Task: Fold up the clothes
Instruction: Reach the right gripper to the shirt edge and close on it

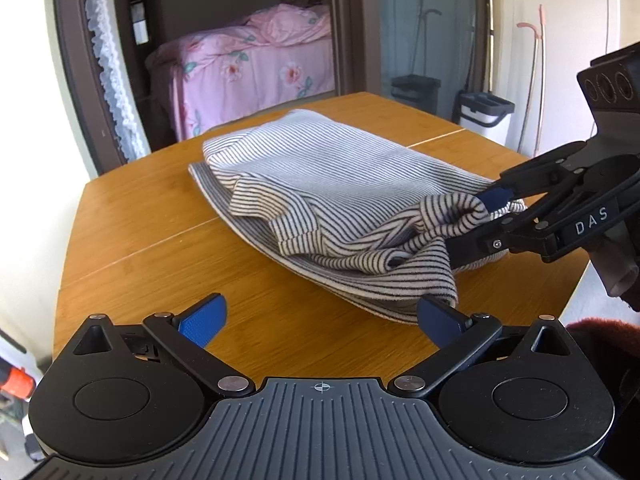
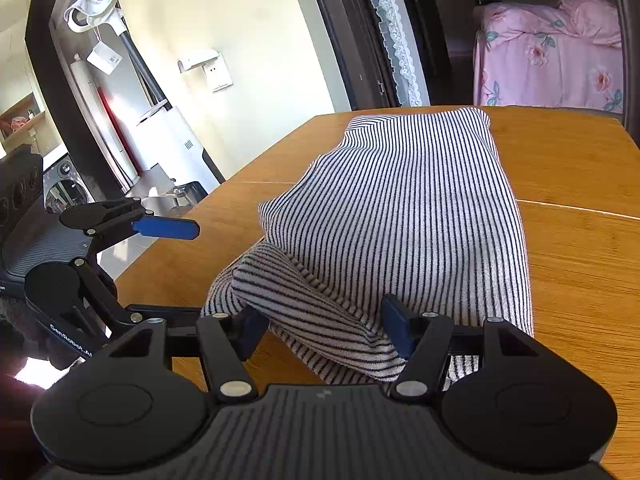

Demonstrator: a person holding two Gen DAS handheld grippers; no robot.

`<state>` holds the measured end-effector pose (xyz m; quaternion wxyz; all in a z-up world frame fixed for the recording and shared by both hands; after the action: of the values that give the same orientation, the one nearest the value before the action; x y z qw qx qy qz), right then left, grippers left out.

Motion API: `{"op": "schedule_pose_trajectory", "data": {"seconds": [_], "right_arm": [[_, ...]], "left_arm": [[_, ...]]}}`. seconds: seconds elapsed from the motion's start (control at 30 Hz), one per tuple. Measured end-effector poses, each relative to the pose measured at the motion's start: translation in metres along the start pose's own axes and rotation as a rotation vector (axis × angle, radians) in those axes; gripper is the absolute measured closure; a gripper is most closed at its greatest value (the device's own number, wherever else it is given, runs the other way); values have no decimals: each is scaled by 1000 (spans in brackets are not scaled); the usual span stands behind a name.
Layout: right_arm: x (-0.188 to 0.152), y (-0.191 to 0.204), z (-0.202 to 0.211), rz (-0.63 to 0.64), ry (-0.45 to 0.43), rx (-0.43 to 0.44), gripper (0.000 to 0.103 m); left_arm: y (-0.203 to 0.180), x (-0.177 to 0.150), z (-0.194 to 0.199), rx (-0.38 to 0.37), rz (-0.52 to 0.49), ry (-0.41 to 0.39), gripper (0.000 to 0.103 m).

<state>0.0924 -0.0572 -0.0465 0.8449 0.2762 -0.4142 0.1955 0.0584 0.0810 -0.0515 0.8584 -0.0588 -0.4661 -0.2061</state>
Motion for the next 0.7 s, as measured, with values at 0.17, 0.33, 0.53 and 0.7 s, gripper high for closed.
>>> {"op": "schedule_pose_trajectory", "data": {"seconds": [0.17,0.33,0.53,0.7], "right_arm": [[-3,1,3,-14,-10,7,41],[-2,0,3,-33,-13,13,41],[0,8,8,52,-14,-19,40],[-2,30,34,327,-90,-116,17]], "left_arm": [[7,5,13,-21,26,-21,0],[-11,-1,10,-82,-62,11,0],[-26,-5,-26,-30,-114,71,0],[-17,12,-33,-3,-50,43,0]]}}
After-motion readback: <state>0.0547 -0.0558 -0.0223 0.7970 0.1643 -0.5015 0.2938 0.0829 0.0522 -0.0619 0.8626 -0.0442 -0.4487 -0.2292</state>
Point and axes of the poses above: each gripper's, at about its wrist camera, not at the fingertips, and z roughly against the way its jaws point, y to its left, x to its top, the point moved 7 cm from there along -z, roughly the way its jaws point, and after that the axes turned 6 degrees about -y, right-handed, at the moved point
